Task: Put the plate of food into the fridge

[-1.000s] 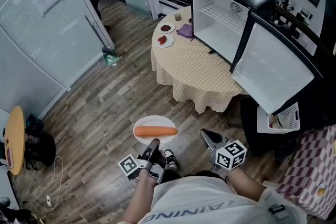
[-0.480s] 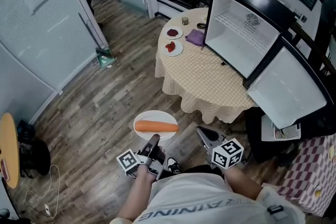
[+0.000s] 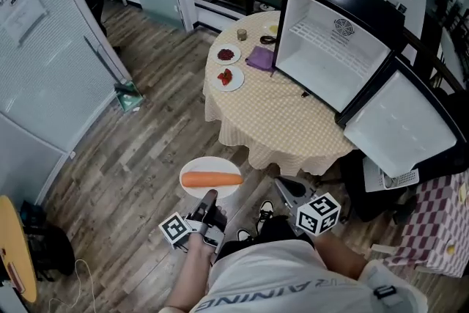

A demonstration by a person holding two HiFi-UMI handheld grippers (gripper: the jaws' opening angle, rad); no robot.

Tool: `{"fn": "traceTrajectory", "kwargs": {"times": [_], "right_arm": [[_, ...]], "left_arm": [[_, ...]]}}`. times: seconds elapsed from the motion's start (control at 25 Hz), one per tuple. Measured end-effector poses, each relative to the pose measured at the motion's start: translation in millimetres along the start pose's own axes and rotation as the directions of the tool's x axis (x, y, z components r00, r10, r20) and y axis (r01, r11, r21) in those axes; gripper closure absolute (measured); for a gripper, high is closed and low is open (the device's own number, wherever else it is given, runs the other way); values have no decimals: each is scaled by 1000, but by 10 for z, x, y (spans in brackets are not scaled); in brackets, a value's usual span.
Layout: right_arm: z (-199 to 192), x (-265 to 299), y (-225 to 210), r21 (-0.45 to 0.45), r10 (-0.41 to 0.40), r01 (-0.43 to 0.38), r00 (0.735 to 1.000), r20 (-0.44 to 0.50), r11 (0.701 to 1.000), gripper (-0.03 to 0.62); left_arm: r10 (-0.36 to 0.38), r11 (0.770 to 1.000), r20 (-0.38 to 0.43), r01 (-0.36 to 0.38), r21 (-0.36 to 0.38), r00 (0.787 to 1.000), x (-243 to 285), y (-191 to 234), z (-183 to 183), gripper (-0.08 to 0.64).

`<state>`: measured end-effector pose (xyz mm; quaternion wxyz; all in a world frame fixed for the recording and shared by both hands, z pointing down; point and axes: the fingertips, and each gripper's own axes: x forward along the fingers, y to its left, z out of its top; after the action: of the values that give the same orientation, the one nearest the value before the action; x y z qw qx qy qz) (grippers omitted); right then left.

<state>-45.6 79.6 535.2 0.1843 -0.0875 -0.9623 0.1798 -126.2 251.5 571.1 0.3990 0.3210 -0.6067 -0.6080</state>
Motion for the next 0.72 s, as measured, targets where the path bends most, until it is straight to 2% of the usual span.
{"fn": "traceTrajectory", "kwargs": {"times": [0.32,0.72], "right_arm": [[137,168,-565,68,-97,94,994,42,993,569],[681,351,-1516,113,-181,170,979,98,979,570]], "left_arm": [[27,1000,-129,-26,13,991,771,1,20,532],[47,997,-271,-28,76,961,2142,-266,-18,532]]}}
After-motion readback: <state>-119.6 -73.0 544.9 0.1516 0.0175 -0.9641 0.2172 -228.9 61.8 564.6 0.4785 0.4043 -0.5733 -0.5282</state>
